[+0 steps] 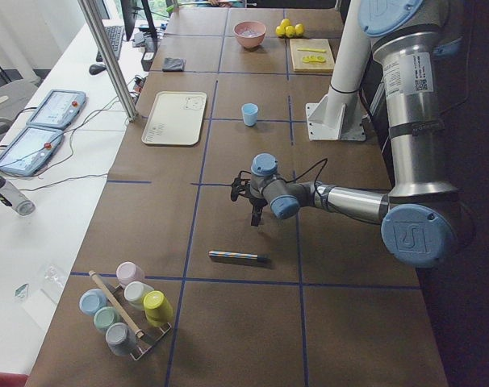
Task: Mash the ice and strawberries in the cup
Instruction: 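Reach the left gripper to the red strawberry and grasp it, then carry the strawberry with the left gripper over the light-blue cup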
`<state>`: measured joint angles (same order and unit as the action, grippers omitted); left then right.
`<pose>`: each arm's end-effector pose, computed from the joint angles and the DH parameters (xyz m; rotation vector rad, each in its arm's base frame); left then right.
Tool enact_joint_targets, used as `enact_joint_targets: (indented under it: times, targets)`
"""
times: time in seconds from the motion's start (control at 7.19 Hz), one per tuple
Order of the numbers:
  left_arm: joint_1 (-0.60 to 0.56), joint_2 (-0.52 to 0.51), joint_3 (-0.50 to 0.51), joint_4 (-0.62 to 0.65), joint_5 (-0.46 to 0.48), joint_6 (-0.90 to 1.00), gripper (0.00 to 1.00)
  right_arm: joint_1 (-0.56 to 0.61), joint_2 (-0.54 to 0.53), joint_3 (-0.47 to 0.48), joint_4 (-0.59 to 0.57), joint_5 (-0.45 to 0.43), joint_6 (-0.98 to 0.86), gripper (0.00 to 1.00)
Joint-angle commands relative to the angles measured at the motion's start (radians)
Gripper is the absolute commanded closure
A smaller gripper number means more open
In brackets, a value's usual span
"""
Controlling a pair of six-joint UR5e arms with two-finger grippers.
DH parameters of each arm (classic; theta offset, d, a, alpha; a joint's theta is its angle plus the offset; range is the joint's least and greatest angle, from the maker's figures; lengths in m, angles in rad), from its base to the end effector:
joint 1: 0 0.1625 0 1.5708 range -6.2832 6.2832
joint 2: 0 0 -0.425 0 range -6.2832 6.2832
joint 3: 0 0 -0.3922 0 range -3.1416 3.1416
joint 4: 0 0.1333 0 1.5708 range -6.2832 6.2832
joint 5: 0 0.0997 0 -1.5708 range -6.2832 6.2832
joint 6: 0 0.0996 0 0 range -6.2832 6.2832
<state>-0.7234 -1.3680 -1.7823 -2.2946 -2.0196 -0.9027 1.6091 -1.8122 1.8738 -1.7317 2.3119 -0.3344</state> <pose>0.2707 -0.3593 0.5754 0.1325 0.8267 0.1123 0.0806 -0.3790 0.6340 0.0442 -0.7471 -0.2454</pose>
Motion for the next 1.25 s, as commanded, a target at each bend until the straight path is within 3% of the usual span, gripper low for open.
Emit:
enact_joint_targets:
  times: [0.0,0.14,0.28,0.7,0.97,1.11]
  targets:
    - [0.004,0.0,0.003,0.006,-0.001,-0.005,0.44,0.0,-0.001,0.001,0.001,0.001,0.002,0.01]
    - [0.004,0.003,0.003,0.015,0.001,-0.008,0.88,0.0,-0.001,0.002,0.001,0.001,0.012,0.01]
    - [0.004,0.003,-0.002,0.015,0.001,-0.007,0.97,0.0,-0.001,0.002,0.001,0.003,0.018,0.01]
    - [-0.024,0.001,-0.087,0.038,-0.004,0.007,0.99,0.0,-0.004,0.01,0.001,0.006,0.018,0.01]
    - [-0.064,-0.034,-0.283,0.334,-0.013,0.013,0.99,0.0,-0.003,0.01,0.001,0.006,0.018,0.01]
    - [-0.064,-0.113,-0.381,0.545,-0.013,0.066,0.99,0.0,-0.003,0.01,0.001,0.006,0.018,0.01]
